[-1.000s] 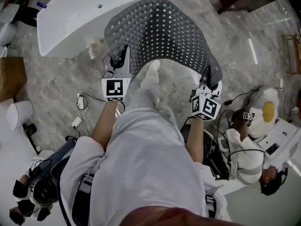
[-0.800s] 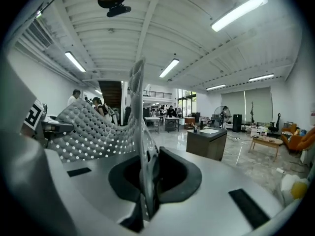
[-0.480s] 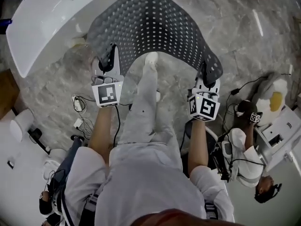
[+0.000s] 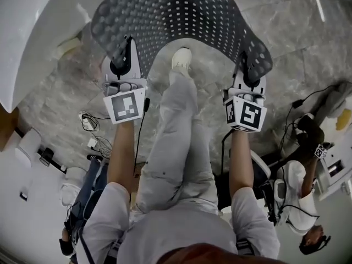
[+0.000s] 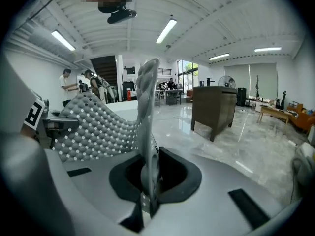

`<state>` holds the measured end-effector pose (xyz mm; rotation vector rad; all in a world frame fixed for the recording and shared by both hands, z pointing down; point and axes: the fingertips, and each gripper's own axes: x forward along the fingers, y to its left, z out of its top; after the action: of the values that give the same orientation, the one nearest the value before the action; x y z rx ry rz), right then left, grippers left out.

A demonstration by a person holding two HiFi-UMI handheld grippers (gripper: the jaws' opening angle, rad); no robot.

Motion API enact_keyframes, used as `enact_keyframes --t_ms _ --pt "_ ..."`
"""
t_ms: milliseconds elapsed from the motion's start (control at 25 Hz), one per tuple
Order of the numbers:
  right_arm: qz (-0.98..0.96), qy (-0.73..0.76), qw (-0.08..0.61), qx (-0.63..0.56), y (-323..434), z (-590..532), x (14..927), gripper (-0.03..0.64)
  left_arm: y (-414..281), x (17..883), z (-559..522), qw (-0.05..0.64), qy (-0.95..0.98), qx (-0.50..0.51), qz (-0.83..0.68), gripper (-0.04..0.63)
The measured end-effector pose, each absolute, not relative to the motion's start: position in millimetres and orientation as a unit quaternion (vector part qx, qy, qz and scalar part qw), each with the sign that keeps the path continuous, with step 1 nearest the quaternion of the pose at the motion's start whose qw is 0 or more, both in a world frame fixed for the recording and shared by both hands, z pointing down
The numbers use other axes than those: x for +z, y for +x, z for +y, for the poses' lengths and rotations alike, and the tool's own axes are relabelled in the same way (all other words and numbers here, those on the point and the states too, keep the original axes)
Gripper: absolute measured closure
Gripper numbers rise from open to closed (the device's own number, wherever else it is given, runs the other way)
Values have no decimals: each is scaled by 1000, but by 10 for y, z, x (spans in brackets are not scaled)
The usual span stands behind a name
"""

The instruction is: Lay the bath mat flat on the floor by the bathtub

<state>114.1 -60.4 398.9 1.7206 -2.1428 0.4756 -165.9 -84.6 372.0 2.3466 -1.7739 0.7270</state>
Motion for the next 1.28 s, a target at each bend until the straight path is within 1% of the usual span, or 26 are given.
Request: enact_keyframes --t_ms 160,360,640,840,1040,1280 --pt "-748 610 184 187 1141 -659 4608 597 -1753 4421 -868 61 769 257 -582 578" --pt "-742 606 192 211 1165 -679 5277 597 -1685 5050 -957 70 776 262 -569 578" --pt "-735 579 219 277 1155 -699 6128 597 -1546 5936 -1093 117 800 281 -516 578" --pt "-745 554 224 297 1143 -691 6312 597 -1473 6099 -1111 136 807 291 -495 580" --pt "-767 519 245 287 1069 -696 6559 597 -1513 6286 -1090 174 813 282 -480 581" --pt "-778 502 266 269 1036 -703 6806 597 -1494 6557 -1114 166 814 303 -467 581"
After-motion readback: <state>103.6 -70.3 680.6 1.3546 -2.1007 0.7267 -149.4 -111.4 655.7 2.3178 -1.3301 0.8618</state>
